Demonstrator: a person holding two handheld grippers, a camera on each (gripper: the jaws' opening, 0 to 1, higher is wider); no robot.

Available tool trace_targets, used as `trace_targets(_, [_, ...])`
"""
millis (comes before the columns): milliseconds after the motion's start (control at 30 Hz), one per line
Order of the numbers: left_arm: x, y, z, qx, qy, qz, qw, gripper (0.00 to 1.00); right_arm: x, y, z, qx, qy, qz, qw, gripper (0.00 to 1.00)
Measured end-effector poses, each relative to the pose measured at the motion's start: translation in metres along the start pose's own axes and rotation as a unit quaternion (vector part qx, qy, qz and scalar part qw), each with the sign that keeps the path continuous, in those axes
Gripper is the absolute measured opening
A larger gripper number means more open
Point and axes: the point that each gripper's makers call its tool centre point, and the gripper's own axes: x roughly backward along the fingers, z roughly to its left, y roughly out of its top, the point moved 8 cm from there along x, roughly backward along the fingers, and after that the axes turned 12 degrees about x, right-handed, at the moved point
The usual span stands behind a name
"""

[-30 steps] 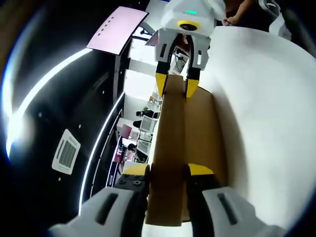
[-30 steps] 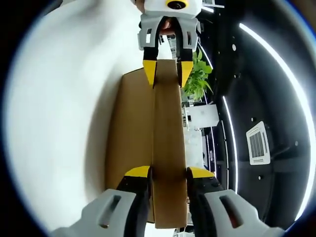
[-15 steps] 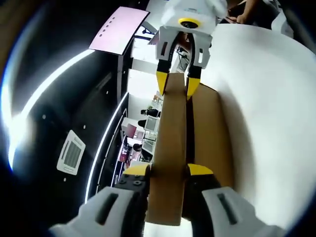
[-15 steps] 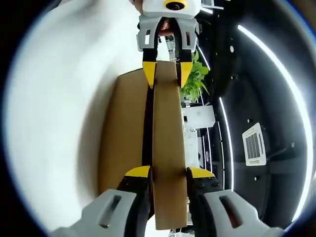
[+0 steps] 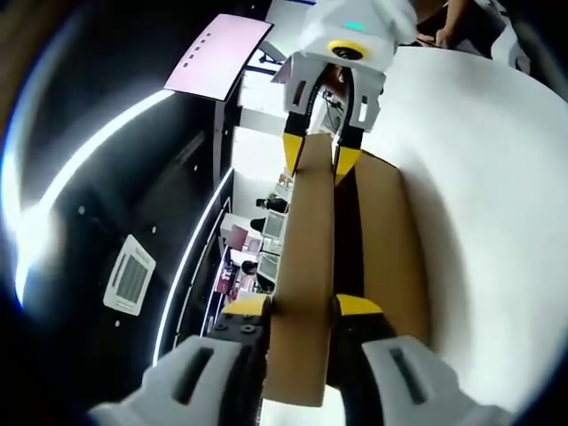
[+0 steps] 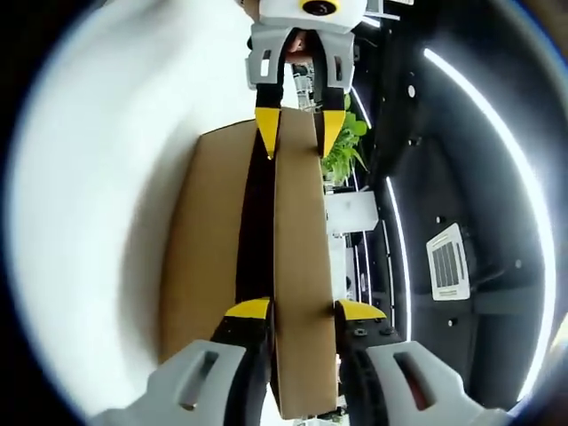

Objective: Operate the shoe box by opening the lid, removing the specified soft item, and placing it in the target area until the item is outside and the box remains undamaged.

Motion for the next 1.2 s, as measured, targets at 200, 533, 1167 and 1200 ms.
trace_targets(200, [-0.001, 0.001, 0.006, 0.005, 0.000, -0.007, 1.0000, 0.28, -0.003, -0.001, -0.003, 0.006, -0.016, 0.004, 0.9999, 0.25])
trace_targets(533, [-0.003, 0.002, 0.019, 0.010, 0.012, -0.027, 0.9995, 0.25, -0.008, -0.002, -0.011, 0.021, -0.046, 0.010, 0.9987, 0.23])
trace_targets(1167, [-0.007, 0.006, 0.031, 0.021, 0.024, -0.023, 0.9993, 0.25, -0.012, -0.006, -0.020, 0.049, -0.077, 0.011, 0.9958, 0.19])
trace_targets(1200, [-0.007, 0.006, 0.032, 0.027, 0.026, -0.023, 0.9990, 0.26, -0.013, -0.006, -0.020, 0.052, -0.080, 0.012, 0.9954, 0.19])
